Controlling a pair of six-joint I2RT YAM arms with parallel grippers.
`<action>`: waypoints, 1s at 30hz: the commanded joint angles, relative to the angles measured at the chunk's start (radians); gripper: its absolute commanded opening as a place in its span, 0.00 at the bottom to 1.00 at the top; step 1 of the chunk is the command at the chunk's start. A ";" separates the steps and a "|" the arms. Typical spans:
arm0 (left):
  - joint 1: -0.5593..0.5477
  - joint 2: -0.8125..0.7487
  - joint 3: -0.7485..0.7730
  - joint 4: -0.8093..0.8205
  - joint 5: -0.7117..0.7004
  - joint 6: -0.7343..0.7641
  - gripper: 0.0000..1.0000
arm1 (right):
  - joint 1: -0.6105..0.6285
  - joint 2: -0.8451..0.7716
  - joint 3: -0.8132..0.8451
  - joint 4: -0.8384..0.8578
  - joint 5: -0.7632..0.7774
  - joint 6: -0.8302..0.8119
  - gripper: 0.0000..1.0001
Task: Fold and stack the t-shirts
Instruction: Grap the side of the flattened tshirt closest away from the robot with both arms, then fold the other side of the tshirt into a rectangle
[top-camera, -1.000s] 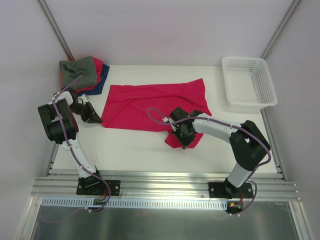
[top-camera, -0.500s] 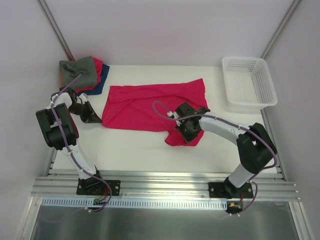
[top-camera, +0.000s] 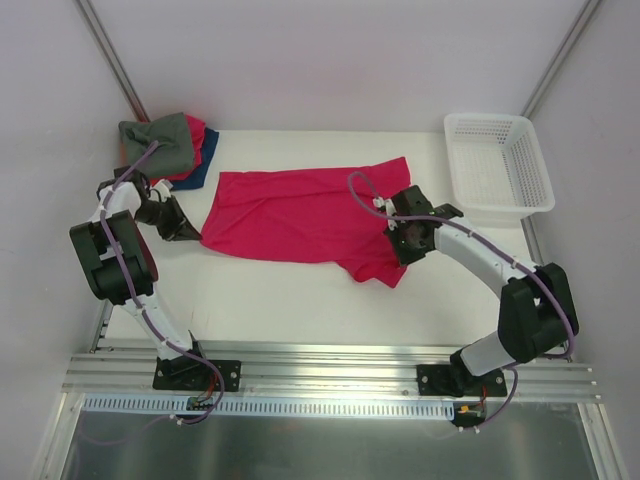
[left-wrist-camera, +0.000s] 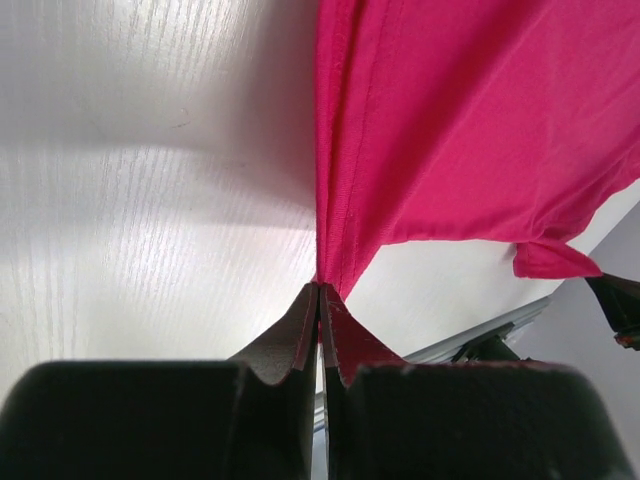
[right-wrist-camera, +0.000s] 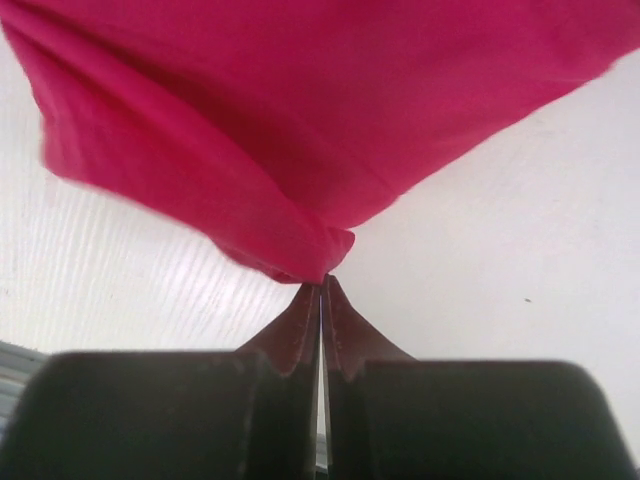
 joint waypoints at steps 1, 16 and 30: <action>0.000 -0.004 0.053 -0.025 0.009 0.014 0.00 | -0.059 -0.040 0.077 -0.002 0.022 -0.035 0.01; -0.045 0.073 0.180 -0.026 0.012 0.011 0.00 | -0.142 -0.022 0.194 0.010 0.021 -0.056 0.01; -0.072 0.143 0.347 -0.034 0.001 0.007 0.00 | -0.190 0.139 0.430 0.017 0.027 -0.088 0.01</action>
